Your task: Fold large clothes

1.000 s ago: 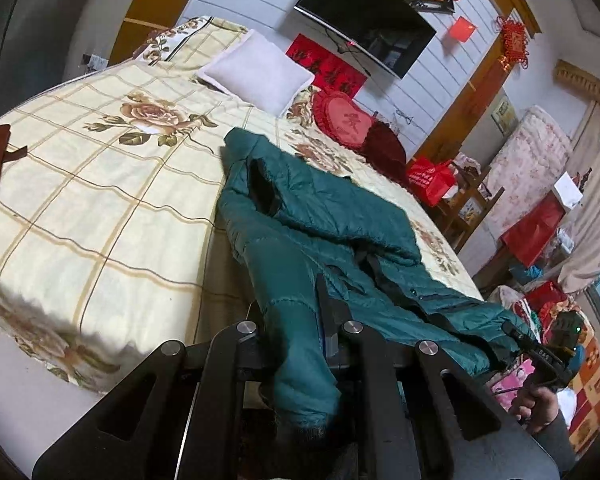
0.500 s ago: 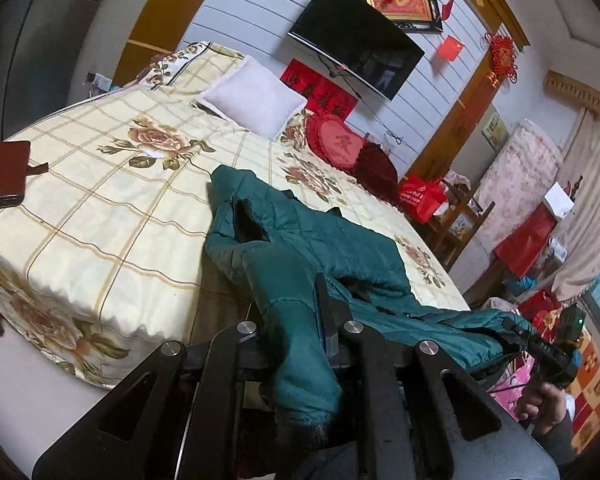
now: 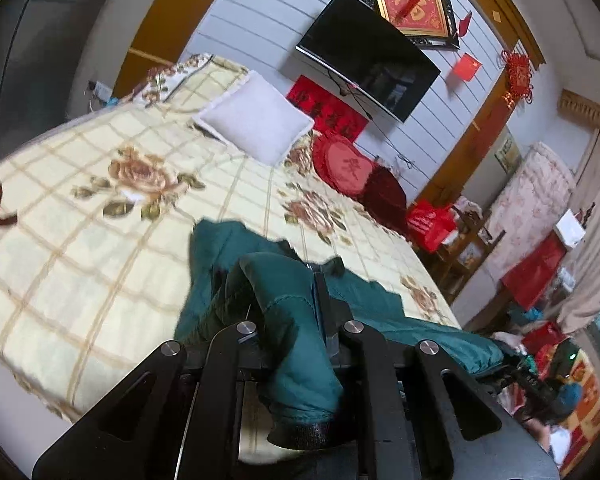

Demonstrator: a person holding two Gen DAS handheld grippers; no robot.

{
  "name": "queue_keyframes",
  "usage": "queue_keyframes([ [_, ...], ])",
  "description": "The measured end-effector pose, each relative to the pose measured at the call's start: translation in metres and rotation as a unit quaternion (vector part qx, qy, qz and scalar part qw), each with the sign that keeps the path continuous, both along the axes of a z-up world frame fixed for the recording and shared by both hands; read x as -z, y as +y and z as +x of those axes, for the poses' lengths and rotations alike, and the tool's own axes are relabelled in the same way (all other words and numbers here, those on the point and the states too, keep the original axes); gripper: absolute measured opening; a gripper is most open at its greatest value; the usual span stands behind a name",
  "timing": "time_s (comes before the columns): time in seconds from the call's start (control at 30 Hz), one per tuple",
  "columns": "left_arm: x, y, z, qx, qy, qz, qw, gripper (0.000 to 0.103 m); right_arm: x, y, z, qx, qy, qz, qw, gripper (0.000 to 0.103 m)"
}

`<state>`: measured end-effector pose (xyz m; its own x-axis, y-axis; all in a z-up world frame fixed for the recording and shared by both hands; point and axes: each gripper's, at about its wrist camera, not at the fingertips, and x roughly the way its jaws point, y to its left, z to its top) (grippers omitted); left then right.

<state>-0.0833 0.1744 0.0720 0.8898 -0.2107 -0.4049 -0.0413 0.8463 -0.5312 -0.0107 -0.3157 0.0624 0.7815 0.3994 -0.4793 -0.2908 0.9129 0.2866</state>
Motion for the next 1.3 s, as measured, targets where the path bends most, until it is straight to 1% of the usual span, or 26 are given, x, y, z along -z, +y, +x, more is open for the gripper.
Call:
queue_keyframes([
  [0.07,-0.003,-0.002,0.016,-0.006,0.002,0.013,0.9999,0.011,-0.005,0.005,0.018,0.004,-0.001,-0.005,1.000,0.013],
  [0.13,-0.003,-0.004,0.035,-0.010,0.004,0.039,0.9992,0.011,-0.006,0.010,0.037,0.012,-0.002,-0.014,1.000,0.013],
  [0.27,0.008,-0.002,0.073,-0.019,0.023,0.057,0.9979,0.011,0.000,0.023,0.076,0.027,0.002,-0.028,0.999,0.013],
  [0.37,0.022,0.003,0.114,-0.028,0.044,0.078,0.9956,0.011,0.010,0.033,0.117,0.033,0.019,-0.027,0.999,0.013],
  [0.43,0.036,0.009,0.139,-0.032,0.068,0.075,0.9943,0.011,0.017,0.040,0.141,0.034,0.031,-0.025,0.999,0.013],
  [0.47,0.048,0.014,0.156,-0.035,0.088,0.069,0.9931,0.011,0.020,0.042,0.151,0.035,0.038,-0.023,0.998,0.013],
  [0.5,0.055,0.017,0.164,-0.038,0.097,0.064,0.9925,0.011,0.026,0.045,0.164,0.038,0.048,-0.021,0.998,0.013],
  [0.53,0.069,0.023,0.180,-0.043,0.115,0.053,0.9910,0.011,0.032,0.049,0.178,0.038,0.059,-0.019,0.997,0.013],
  [0.6,0.086,0.025,0.199,-0.049,0.133,0.060,0.9881,0.011,0.044,0.056,0.199,0.040,0.073,-0.024,0.996,0.013],
  [0.67,0.095,0.023,0.209,-0.057,0.140,0.070,0.9860,0.011,0.058,0.061,0.218,0.045,0.090,-0.026,0.995,0.013],
  [0.7,0.102,0.020,0.215,-0.061,0.140,0.083,0.9848,0.011,0.064,0.065,0.228,0.046,0.097,-0.029,0.994,0.013],
  [0.77,0.113,0.016,0.225,-0.062,0.150,0.099,0.9817,0.011,0.072,0.070,0.238,0.050,0.098,-0.038,0.993,0.013],
  [0.83,0.126,0.018,0.233,-0.058,0.160,0.093,0.9810,0.011,0.084,0.075,0.252,0.050,0.104,-0.047,0.992,0.015],
  [0.9,0.135,0.020,0.241,-0.058,0.168,0.087,0.9802,0.012,0.098,0.078,0.264,0.049,0.121,-0.055,0.990,0.017],
  [0.97,0.142,0.017,0.248,-0.059,0.171,0.095,0.9790,0.013,0.112,0.080,0.274,0.044,0.132,-0.057,0.989,0.018],
  [1.03,0.146,0.014,0.254,-0.056,0.170,0.103,0.9786,0.014,0.120,0.082,0.281,0.043,0.129,-0.063,0.989,0.018],
  [1.07,0.148,0.014,0.256,-0.052,0.170,0.100,0.9790,0.015,0.122,0.083,0.283,0.043,0.127,-0.064,0.989,0.018],
  [1.2,0.151,0.023,0.255,-0.042,0.165,0.063,0.9834,0.015,0.127,0.083,0.284,0.039,0.129,-0.058,0.989,0.021],
  [1.3,0.146,0.020,0.255,-0.042,0.171,0.068,0.9820,0.015,0.125,0.080,0.279,0.040,0.127,-0.045,0.990,0.023],
])
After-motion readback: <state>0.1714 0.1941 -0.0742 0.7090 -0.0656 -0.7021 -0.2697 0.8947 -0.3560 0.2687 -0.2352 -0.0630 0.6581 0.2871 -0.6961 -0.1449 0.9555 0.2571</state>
